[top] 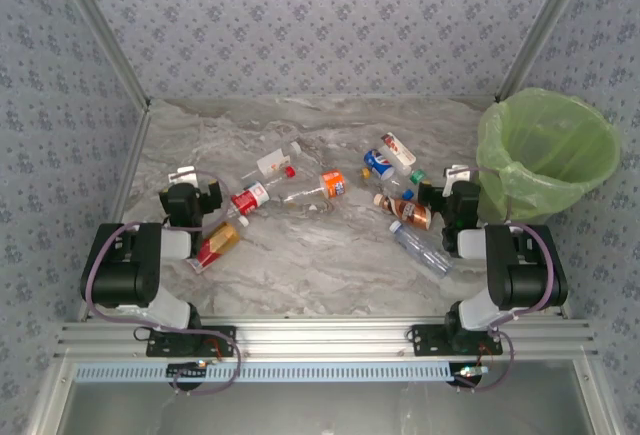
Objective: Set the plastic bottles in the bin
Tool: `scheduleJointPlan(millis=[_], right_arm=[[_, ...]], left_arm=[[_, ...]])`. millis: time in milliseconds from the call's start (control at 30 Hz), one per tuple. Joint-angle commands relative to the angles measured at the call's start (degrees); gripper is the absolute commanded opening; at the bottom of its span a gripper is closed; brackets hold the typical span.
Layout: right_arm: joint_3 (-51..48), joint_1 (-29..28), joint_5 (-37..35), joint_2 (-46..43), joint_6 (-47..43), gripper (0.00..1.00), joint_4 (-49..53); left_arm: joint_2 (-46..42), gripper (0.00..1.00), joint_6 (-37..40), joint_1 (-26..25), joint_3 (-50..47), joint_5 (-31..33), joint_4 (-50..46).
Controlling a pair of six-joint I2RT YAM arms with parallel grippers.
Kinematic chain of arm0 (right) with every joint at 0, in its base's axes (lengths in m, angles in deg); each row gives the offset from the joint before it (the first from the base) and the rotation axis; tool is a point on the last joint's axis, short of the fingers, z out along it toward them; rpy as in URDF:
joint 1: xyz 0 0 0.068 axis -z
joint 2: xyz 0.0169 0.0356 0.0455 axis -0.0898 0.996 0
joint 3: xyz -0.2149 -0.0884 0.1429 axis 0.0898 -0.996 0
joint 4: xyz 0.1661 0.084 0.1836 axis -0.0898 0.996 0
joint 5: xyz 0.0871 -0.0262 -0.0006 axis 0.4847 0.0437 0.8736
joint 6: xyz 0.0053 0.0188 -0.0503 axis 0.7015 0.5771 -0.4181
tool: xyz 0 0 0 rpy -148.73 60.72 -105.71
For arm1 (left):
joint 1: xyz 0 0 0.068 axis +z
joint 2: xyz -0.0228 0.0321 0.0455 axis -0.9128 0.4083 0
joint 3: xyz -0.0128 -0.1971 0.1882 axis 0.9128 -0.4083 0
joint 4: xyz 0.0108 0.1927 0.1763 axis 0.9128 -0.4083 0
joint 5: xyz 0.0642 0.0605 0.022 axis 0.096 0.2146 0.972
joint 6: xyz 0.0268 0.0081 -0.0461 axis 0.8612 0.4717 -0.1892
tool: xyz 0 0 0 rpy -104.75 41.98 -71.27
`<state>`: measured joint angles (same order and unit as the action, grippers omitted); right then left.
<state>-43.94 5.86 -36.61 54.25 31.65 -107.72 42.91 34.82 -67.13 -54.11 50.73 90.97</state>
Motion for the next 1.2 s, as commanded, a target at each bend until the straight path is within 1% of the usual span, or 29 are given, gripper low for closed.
scheduleJointPlan(millis=[0,900,967,1067,1167], right_arm=[[-0.1,0.3,-2.6,0.1,0.7,0.99,-1.7],[-0.1,0.0,-2.2,-0.2,0.1,0.99,-1.7],[1.1,-0.2,0.0,-0.9,-0.9,0.99,1.1],[2.4,-0.3,1.3,-2.2,-1.5,0.99,4.3],[8.0,-1.4,3.4,-3.9,-3.8,0.99,15.2]], left_arm=[[-0.7,0.99,0.6,0.3,0.5,-0.9,2.1],[-0.7,0.99,0.6,0.4,0.4,-0.9,2.2],[-1.7,0.99,0.6,0.3,1.4,-1.2,-0.7],[-3.3,0.99,1.0,0.3,3.6,-1.7,-6.0],[-5.0,0.99,1.4,0.3,5.0,-2.2,-10.0]])
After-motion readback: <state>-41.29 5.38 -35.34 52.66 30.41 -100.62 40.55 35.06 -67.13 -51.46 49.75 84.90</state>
